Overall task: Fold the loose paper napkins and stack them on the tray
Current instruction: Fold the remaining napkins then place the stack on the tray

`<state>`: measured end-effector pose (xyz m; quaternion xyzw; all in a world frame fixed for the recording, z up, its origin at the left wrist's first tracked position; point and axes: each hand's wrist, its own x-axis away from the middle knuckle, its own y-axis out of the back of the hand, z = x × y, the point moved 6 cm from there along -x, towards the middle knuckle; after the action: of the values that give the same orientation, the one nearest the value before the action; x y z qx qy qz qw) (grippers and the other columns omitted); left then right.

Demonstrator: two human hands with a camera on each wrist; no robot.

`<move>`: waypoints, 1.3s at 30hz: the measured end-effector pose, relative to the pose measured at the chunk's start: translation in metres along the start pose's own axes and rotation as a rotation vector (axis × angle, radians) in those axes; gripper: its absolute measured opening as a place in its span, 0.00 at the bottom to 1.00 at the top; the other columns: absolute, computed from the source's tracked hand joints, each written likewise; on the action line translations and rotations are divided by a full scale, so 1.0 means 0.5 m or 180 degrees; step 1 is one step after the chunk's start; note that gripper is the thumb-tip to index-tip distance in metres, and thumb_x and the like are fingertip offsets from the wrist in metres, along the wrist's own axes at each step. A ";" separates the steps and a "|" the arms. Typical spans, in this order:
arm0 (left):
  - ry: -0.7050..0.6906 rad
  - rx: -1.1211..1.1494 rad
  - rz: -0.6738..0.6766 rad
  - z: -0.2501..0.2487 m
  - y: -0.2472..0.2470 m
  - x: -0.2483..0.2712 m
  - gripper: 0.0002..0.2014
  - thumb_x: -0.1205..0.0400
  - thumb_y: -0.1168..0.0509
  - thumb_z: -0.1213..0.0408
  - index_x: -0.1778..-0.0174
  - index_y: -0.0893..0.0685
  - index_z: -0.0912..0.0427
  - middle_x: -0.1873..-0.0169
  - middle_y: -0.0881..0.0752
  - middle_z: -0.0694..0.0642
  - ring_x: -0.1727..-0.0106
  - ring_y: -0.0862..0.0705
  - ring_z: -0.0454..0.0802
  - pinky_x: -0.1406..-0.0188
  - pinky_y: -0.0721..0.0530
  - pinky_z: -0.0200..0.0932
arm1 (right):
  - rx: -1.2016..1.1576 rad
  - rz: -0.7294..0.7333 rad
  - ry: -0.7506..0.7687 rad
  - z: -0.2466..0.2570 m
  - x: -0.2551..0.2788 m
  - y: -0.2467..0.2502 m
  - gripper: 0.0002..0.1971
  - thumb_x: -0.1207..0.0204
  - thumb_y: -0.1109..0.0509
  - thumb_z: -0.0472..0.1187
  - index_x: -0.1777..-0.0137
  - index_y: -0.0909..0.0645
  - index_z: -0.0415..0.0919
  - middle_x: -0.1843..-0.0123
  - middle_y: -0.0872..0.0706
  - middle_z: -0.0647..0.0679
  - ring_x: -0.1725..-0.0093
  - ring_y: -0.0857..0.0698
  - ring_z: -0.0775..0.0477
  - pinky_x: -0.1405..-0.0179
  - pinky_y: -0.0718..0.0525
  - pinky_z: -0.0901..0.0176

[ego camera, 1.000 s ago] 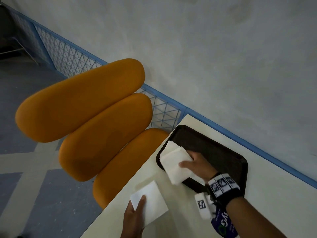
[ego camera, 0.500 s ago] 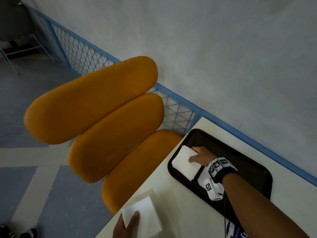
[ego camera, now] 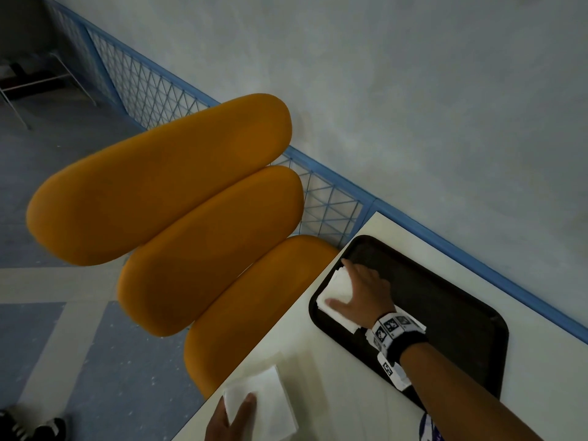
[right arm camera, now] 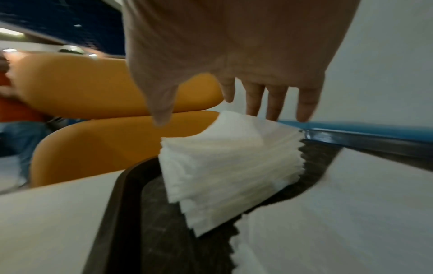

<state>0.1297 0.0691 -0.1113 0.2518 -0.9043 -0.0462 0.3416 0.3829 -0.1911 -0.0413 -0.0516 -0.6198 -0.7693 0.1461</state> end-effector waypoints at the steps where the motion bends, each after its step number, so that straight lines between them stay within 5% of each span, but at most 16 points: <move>1: -0.0020 0.0002 -0.0009 0.004 -0.003 -0.001 0.12 0.22 0.23 0.64 0.46 0.16 0.53 0.49 0.13 0.62 0.42 0.17 0.61 0.34 0.21 0.53 | 0.0260 0.0156 0.0008 0.008 0.005 -0.013 0.59 0.36 0.29 0.76 0.13 0.58 0.57 0.12 0.43 0.45 0.14 0.42 0.38 0.21 0.36 0.30; 6: 0.0044 -0.0055 0.0118 0.037 -0.017 -0.005 0.18 0.24 0.21 0.62 0.39 0.12 0.55 0.43 0.11 0.61 0.40 0.15 0.63 0.32 0.19 0.56 | 0.0783 0.0523 -0.0162 0.015 0.009 -0.056 0.68 0.37 0.23 0.70 0.17 0.75 0.60 0.12 0.52 0.41 0.14 0.46 0.33 0.22 0.37 0.25; 10: 0.0109 -0.0279 0.0133 0.048 -0.014 -0.019 0.24 0.24 0.21 0.65 0.32 0.15 0.64 0.38 0.13 0.65 0.35 0.17 0.64 0.30 0.24 0.53 | 0.0826 0.0497 -0.0129 0.022 0.004 -0.053 0.66 0.35 0.21 0.64 0.16 0.74 0.60 0.14 0.47 0.40 0.17 0.40 0.33 0.24 0.33 0.28; 16: 0.0232 -0.0642 0.0311 0.070 -0.021 -0.081 0.21 0.19 0.26 0.67 0.30 0.20 0.65 0.33 0.18 0.64 0.27 0.23 0.65 0.21 0.32 0.56 | 0.0771 0.0565 -0.0128 0.023 -0.001 -0.044 0.66 0.35 0.20 0.62 0.15 0.72 0.60 0.14 0.46 0.41 0.16 0.40 0.33 0.22 0.36 0.28; 21: 0.0242 -0.1031 0.0272 0.103 -0.030 -0.108 0.23 0.19 0.26 0.67 0.28 0.21 0.67 0.31 0.18 0.66 0.26 0.24 0.66 0.23 0.30 0.57 | 0.0761 0.0514 -0.0155 0.028 -0.005 -0.039 0.65 0.34 0.20 0.62 0.14 0.70 0.59 0.15 0.41 0.42 0.19 0.35 0.34 0.25 0.30 0.31; 26: 0.0350 -0.0788 0.0340 0.098 -0.026 -0.095 0.26 0.18 0.27 0.65 0.25 0.24 0.66 0.27 0.21 0.68 0.25 0.24 0.66 0.23 0.31 0.57 | 0.0607 0.0586 -0.0174 0.030 0.002 -0.036 0.65 0.35 0.20 0.64 0.15 0.71 0.62 0.13 0.49 0.43 0.15 0.43 0.33 0.22 0.35 0.27; 30: 0.0308 -0.0508 0.0256 0.079 -0.024 -0.066 0.21 0.19 0.26 0.64 0.30 0.20 0.61 0.33 0.17 0.65 0.28 0.23 0.67 0.24 0.29 0.59 | -0.0397 0.0264 -0.0523 0.029 0.007 -0.018 0.64 0.40 0.22 0.73 0.14 0.63 0.63 0.10 0.55 0.48 0.12 0.53 0.35 0.22 0.41 0.22; 34: 0.0195 -0.0197 0.0052 0.070 -0.011 -0.028 0.18 0.22 0.23 0.62 0.37 0.15 0.57 0.46 0.14 0.61 0.39 0.17 0.62 0.30 0.22 0.56 | -0.2069 -0.0690 -0.1138 0.016 0.012 0.017 0.51 0.28 0.24 0.64 0.13 0.50 0.55 0.11 0.45 0.44 0.13 0.41 0.36 0.21 0.32 0.29; 39: 0.0182 -0.0215 0.0125 0.047 -0.022 -0.023 0.19 0.18 0.27 0.68 0.32 0.19 0.63 0.38 0.17 0.63 0.32 0.21 0.64 0.24 0.29 0.59 | -0.2748 -0.0661 -0.2023 0.004 0.018 -0.002 0.51 0.26 0.21 0.53 0.12 0.50 0.46 0.13 0.39 0.38 0.17 0.33 0.32 0.23 0.26 0.33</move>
<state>0.1266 0.0630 -0.1388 0.2235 -0.8969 -0.0627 0.3765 0.3738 -0.1907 -0.0395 -0.2753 -0.2630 -0.9108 -0.1596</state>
